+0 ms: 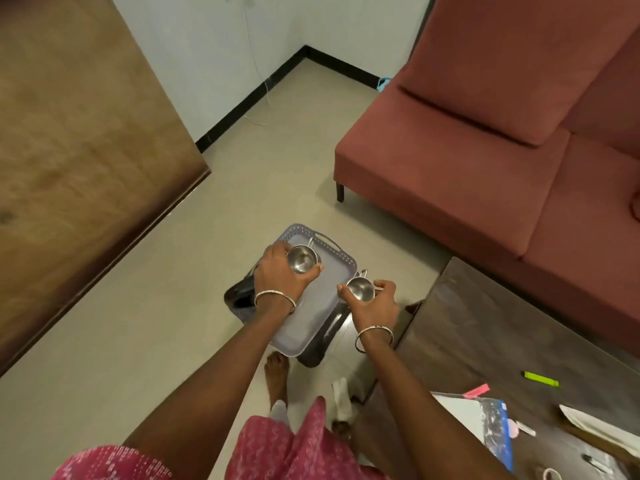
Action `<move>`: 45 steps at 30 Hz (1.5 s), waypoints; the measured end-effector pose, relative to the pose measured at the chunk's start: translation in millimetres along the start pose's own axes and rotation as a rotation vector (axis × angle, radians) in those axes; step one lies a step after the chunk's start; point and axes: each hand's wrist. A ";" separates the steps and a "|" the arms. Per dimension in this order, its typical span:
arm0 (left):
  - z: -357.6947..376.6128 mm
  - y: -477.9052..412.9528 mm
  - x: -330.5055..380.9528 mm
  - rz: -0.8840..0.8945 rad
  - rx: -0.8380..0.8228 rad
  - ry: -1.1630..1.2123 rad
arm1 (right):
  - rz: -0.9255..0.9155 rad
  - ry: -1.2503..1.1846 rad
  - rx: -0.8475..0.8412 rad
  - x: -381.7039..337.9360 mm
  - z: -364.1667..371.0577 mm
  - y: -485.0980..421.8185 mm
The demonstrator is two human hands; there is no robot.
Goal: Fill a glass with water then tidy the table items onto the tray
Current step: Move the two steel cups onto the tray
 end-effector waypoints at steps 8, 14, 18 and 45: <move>25.1 -129.8 -36.7 -0.056 -0.253 -0.128 | 0.107 0.023 0.003 -51.7 81.0 -47.8; 73.8 -185.7 -78.9 -0.100 -0.440 -0.270 | 0.121 0.034 -0.015 -68.3 139.5 -93.9; 101.6 -199.2 -100.4 -0.113 -0.521 -0.333 | 0.149 0.080 -0.052 -67.3 168.0 -115.8; 162.2 -201.4 -127.2 0.037 -0.603 -0.465 | 0.255 0.133 -0.109 -44.2 234.1 -145.5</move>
Point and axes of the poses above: each hand's wrist, its own y-axis away from the middle knuckle, its own z-axis out of the palm, x = y × z, and after that the axes turned 8 degrees about y, right-handed
